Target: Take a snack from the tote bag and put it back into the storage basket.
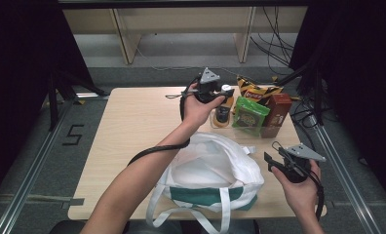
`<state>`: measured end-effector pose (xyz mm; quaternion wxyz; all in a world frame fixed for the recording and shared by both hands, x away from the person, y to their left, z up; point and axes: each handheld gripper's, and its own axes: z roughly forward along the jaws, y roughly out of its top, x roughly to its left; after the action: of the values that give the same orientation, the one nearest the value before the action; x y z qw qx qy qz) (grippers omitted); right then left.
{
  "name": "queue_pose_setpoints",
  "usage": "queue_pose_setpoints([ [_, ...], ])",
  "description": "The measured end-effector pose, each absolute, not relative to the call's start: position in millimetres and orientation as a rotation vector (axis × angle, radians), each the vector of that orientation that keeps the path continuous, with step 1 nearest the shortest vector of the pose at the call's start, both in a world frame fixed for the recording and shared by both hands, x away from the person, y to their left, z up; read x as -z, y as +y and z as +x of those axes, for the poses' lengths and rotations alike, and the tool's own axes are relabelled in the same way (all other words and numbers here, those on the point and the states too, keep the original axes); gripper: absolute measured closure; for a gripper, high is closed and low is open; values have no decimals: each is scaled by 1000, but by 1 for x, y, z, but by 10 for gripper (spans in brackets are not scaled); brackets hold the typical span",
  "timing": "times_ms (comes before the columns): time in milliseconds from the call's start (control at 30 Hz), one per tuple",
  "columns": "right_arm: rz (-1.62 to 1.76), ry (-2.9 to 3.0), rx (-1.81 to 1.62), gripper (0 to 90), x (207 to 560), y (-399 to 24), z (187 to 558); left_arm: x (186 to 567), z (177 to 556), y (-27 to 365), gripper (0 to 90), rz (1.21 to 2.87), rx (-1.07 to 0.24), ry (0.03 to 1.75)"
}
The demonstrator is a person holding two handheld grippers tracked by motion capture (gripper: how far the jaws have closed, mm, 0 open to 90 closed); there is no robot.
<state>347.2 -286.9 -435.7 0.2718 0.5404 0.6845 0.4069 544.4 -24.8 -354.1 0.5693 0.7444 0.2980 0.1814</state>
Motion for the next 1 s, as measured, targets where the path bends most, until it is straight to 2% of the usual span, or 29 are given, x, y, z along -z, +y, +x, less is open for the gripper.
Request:
queue_pose_setpoints([
  [1000, 1427, 1860, -1081, 435, 436, -288, 348, 364, 541, -25, 587, 1813, -422, 719],
])
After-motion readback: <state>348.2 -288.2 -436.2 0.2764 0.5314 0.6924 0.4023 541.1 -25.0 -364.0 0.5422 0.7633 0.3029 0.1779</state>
